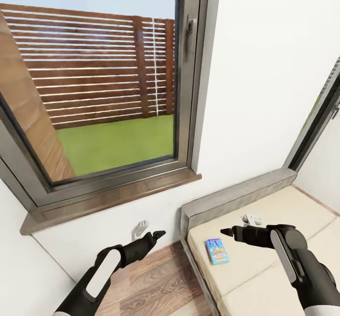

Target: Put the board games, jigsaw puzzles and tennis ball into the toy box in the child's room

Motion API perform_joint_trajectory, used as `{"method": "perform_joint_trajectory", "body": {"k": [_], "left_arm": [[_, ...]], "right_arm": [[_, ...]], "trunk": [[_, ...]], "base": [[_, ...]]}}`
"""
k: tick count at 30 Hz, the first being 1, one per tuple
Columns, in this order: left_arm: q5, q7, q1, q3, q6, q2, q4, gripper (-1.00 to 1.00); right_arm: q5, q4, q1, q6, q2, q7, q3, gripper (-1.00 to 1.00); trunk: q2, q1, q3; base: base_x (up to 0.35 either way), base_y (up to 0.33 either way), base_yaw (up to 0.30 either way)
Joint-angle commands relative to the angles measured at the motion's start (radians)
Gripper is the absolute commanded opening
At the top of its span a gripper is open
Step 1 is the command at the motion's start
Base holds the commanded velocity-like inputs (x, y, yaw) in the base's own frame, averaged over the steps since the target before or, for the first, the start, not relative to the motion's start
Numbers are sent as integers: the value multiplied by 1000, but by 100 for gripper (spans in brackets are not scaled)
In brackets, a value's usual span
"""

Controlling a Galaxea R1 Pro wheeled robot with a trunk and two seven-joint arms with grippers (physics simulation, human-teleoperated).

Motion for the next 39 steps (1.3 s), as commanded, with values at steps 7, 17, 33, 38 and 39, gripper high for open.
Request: {"method": "perform_joint_trajectory", "body": {"k": [7, 17, 33, 38, 39], "left_arm": [[14, 25, -1, 2, 27, 1, -1, 100], [12, 37, -2, 0, 58, 2, -3, 100], [7, 80, -17, 1, 61, -3, 34, 100], [7, 92, -25, 2, 57, -7, 68, 100], [7, 93, -26, 2, 56, -7, 76, 100]], "right_arm": [[-3, 12, -2, 5, -2, 1, -1, 100], [-3, 20, -2, 5, -6, 0, -2, 100], [3, 43, -12, 5, -4, -6, -16, 100], [3, 140, -69, 5, -6, -43, -17, 100], [3, 172, -87, 5, -6, -57, -17, 100]], "trunk": [[-2, 1, -2], [-72, 39, -33], [-184, 100, -83], [-219, 119, -98], [-226, 123, -101]], "base": [[0, 2, -67], [0, 0, -13], [0, 0, -5], [0, 0, -2], [0, 0, 0]]}}
